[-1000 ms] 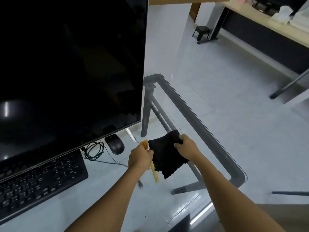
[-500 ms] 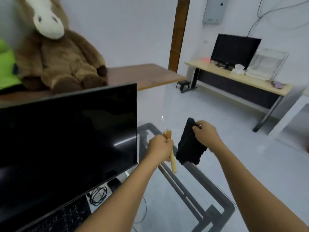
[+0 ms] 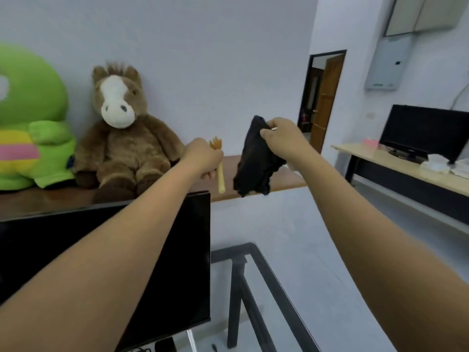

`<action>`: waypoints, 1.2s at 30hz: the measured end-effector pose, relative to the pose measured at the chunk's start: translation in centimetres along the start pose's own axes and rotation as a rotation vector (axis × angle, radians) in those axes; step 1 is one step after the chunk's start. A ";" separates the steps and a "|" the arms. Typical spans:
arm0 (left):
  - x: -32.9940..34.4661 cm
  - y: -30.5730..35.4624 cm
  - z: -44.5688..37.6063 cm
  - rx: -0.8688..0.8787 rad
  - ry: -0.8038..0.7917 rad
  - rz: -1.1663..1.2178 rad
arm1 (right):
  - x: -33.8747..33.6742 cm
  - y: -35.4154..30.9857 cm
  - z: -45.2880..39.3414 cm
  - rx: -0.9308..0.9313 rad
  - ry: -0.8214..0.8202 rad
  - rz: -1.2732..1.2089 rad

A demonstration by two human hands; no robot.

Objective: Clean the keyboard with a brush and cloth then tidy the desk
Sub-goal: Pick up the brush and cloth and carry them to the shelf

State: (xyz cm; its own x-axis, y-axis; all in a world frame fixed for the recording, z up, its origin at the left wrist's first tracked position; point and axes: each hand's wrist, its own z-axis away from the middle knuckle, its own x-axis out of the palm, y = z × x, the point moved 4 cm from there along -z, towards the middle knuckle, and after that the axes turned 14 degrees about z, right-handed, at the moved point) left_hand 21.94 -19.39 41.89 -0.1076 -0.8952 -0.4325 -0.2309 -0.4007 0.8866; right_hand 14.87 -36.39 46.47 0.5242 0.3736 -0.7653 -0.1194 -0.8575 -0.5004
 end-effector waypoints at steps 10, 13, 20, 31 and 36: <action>0.5 -4.8 -6.0 -0.293 0.024 -0.105 | 8.9 3.3 -6.4 0.025 -0.279 -0.068; 1.8 -5.2 -6.8 -0.340 -0.021 -0.154 | 10.6 6.5 -7.7 0.097 -0.307 0.085; 3.8 -5.9 -8.1 -0.487 -0.137 -0.261 | 11.0 7.1 -6.7 -0.225 -0.081 0.550; 4.4 -6.5 -9.3 -0.487 -0.174 -0.348 | 16.6 6.2 -5.3 -0.308 -0.560 0.571; 4.2 -6.4 -8.9 -0.431 -0.140 -0.349 | 15.7 6.4 -5.8 -0.285 -0.467 0.440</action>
State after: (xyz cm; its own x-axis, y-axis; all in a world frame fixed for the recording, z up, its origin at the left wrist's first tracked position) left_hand 31.60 -22.35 35.83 -0.2297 -0.6730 -0.7031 0.1363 -0.7375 0.6614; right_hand 27.28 -38.09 33.60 0.0534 0.0284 -0.9982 0.0220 -0.9994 -0.0272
